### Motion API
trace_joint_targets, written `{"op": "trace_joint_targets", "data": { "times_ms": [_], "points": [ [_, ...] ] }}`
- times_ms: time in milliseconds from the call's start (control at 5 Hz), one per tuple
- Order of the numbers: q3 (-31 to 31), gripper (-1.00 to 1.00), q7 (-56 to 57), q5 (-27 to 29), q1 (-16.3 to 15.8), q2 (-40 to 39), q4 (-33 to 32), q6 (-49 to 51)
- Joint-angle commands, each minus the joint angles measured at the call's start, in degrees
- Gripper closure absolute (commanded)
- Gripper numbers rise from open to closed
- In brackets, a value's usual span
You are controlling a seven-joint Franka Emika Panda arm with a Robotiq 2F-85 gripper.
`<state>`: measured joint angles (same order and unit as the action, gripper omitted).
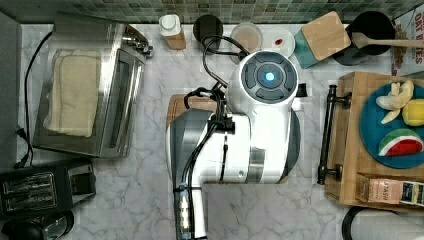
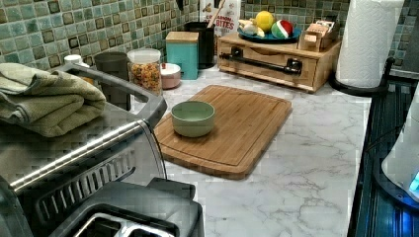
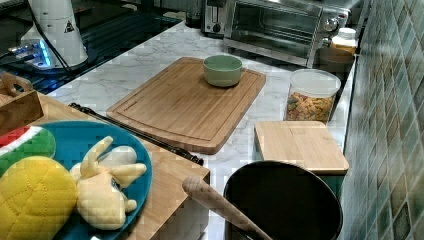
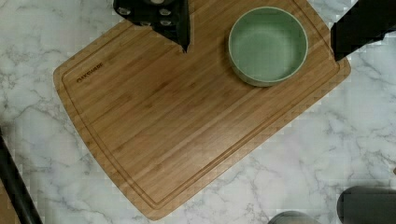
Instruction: Open the drawer.
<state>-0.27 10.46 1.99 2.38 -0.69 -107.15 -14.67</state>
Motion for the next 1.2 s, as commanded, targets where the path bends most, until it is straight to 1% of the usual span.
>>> {"op": "trace_joint_targets", "data": {
  "times_ms": [200,400,600,800,1000,1200],
  "points": [
    [-2.2,-1.0,17.0,-9.5,2.5,1.3,-5.9,-5.1],
    [-3.9,-1.0,23.4,-10.4,3.4,0.8,-7.7,-8.5],
    [-5.2,-1.0,30.2,-10.6,5.1,0.5,-9.7,-12.3],
    [-5.9,-1.0,33.8,-12.0,6.9,-0.2,-11.2,-16.4],
    [-7.0,-1.0,36.9,-12.7,8.0,-2.2,-10.0,-16.8],
    [-7.8,-1.0,37.1,-15.6,8.7,-3.1,-10.5,-18.3]
  ]
}}
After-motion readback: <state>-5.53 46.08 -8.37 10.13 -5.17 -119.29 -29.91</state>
